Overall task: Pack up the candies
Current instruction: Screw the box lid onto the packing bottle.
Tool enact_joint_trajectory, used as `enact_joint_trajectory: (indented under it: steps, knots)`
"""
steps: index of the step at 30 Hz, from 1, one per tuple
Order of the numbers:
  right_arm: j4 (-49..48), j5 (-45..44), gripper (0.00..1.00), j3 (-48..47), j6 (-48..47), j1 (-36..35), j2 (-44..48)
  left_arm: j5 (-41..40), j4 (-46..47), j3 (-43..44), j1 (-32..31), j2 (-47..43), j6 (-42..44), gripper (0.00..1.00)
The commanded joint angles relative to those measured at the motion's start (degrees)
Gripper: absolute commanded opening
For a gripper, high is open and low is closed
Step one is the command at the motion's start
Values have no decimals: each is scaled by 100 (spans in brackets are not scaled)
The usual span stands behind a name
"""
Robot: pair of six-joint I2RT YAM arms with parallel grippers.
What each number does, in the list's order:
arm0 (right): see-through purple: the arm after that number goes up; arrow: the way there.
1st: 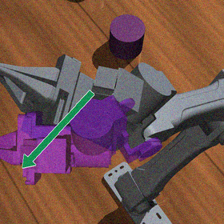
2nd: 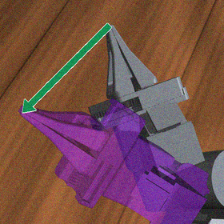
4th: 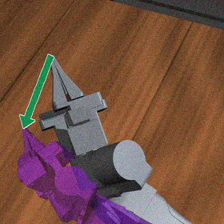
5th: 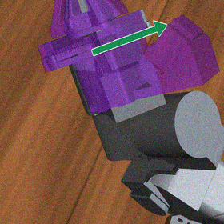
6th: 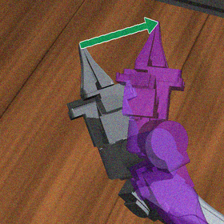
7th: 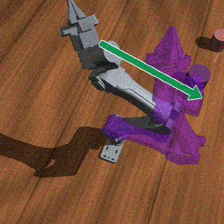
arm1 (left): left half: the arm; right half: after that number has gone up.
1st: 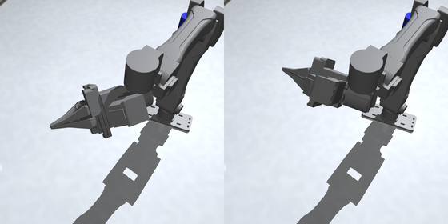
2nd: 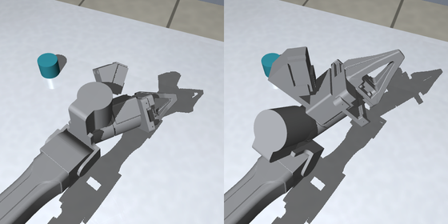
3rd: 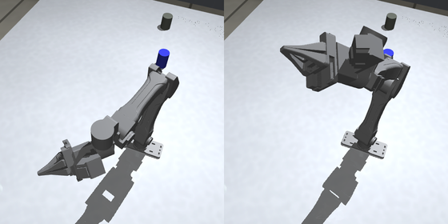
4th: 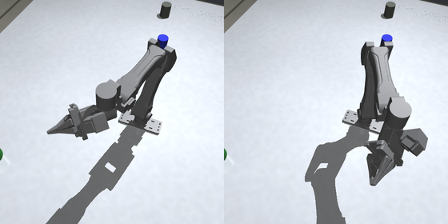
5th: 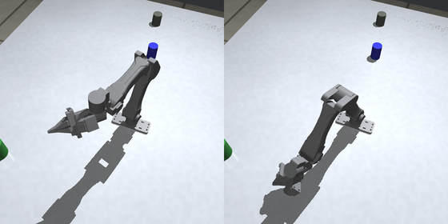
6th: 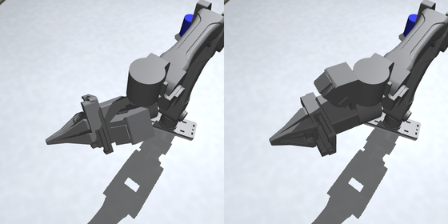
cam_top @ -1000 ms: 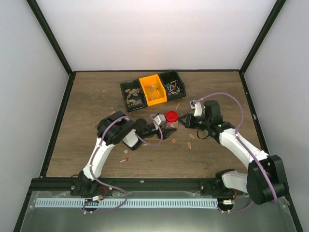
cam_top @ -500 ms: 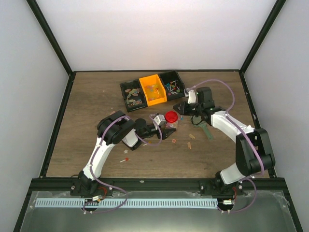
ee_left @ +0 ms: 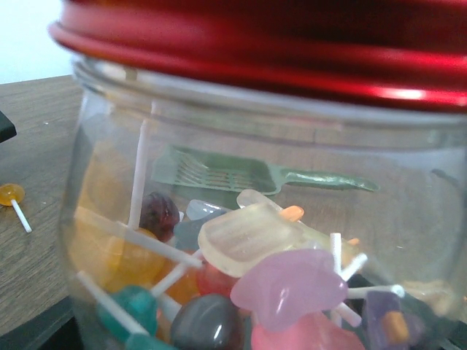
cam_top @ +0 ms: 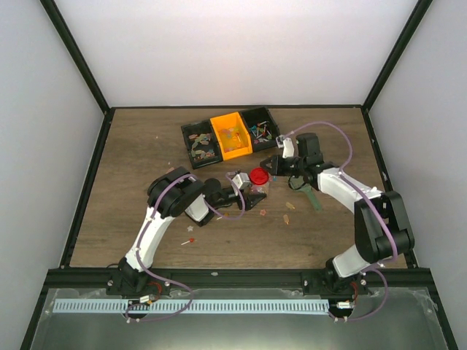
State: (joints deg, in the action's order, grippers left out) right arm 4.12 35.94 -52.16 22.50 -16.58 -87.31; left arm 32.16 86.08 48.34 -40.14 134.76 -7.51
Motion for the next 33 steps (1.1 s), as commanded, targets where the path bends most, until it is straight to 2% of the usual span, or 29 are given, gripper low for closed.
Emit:
enact_joint_trajectory:
  steps: [1, 8, 33]
  knots:
    - [-149, 157, 3, 231, -56, 20, 112, 141, -298, 22, 8, 238, -75, 75]
    - [-150, 202, 1, 701, -3, 19, 412, 178, -312, 77, 20, 308, -123, 75]
    - [-43, 320, 1, 1606, 287, 18, 1290, 146, -469, 386, 129, 570, -338, 71]
